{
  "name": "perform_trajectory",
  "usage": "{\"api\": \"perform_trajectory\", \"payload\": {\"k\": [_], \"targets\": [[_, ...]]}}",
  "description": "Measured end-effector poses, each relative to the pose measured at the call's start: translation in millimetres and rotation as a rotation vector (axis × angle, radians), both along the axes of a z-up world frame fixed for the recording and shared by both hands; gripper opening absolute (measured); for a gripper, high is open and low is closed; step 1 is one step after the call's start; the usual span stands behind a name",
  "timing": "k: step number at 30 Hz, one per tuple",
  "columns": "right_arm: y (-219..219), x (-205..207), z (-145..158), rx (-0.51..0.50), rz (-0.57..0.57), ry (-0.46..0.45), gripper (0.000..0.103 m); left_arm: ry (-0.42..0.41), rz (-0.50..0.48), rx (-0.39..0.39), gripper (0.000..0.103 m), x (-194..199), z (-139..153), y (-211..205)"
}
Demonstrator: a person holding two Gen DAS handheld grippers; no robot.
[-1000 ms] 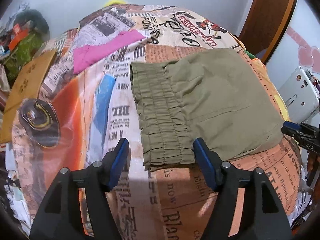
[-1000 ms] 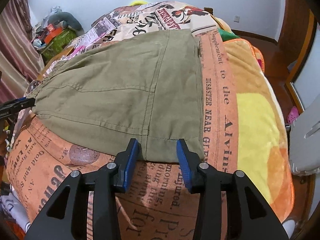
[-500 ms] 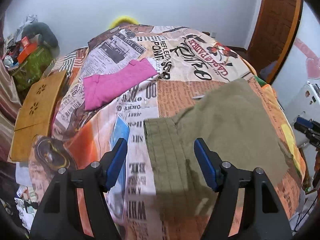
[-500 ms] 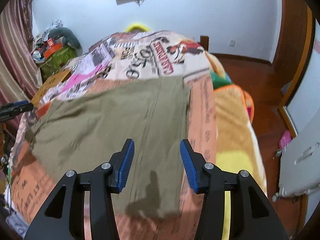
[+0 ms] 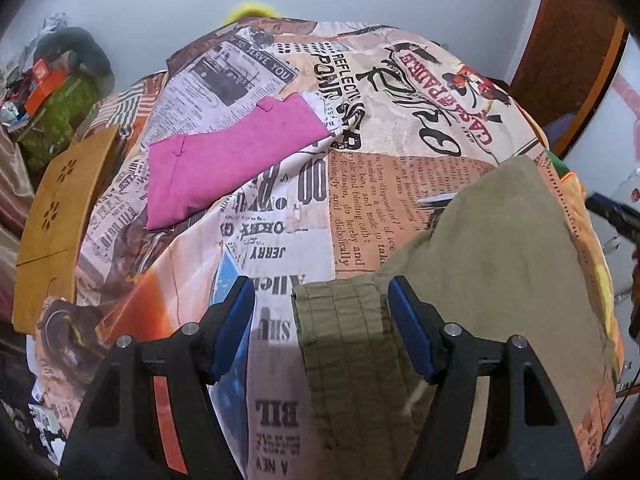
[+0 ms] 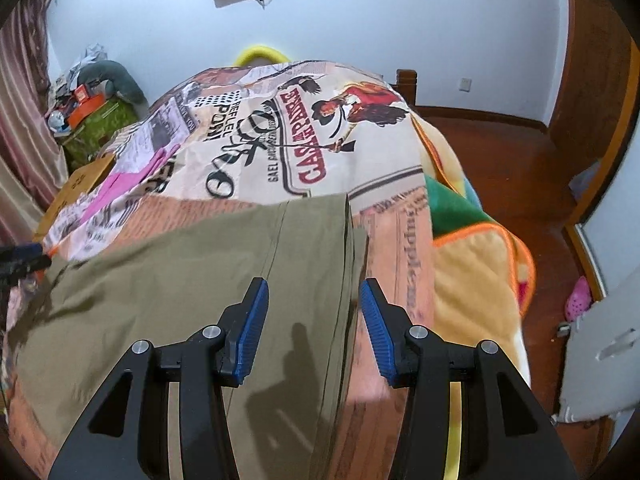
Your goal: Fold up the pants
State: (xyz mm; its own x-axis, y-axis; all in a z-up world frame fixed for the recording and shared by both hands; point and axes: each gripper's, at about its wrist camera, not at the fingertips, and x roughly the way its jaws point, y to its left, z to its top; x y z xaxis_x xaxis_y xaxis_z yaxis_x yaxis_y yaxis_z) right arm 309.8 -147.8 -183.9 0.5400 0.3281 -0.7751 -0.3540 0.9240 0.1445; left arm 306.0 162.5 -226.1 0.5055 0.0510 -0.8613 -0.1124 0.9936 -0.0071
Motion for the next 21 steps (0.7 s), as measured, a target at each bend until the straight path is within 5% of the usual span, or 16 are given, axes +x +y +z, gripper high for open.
{"api": "perform_trajectory", "payload": {"k": [12, 18, 21], "targets": [[34.1, 83.1, -45.6, -0.072, 0.061, 0.096, 0.044, 0.068, -0.034, -0.011, 0.07, 13.5, -29.0, -4.6], [36.4, 96.9, -63.7, -0.043, 0.043, 0.093, 0.044, 0.052, 0.023, -0.052, 0.072, 13.5, -41.6, 5.7], [37.0, 97.3, -71.5, -0.015, 0.057, 0.123, 0.018, 0.036, 0.044, -0.07, 0.072, 11.5, -43.1, 10.2]]}}
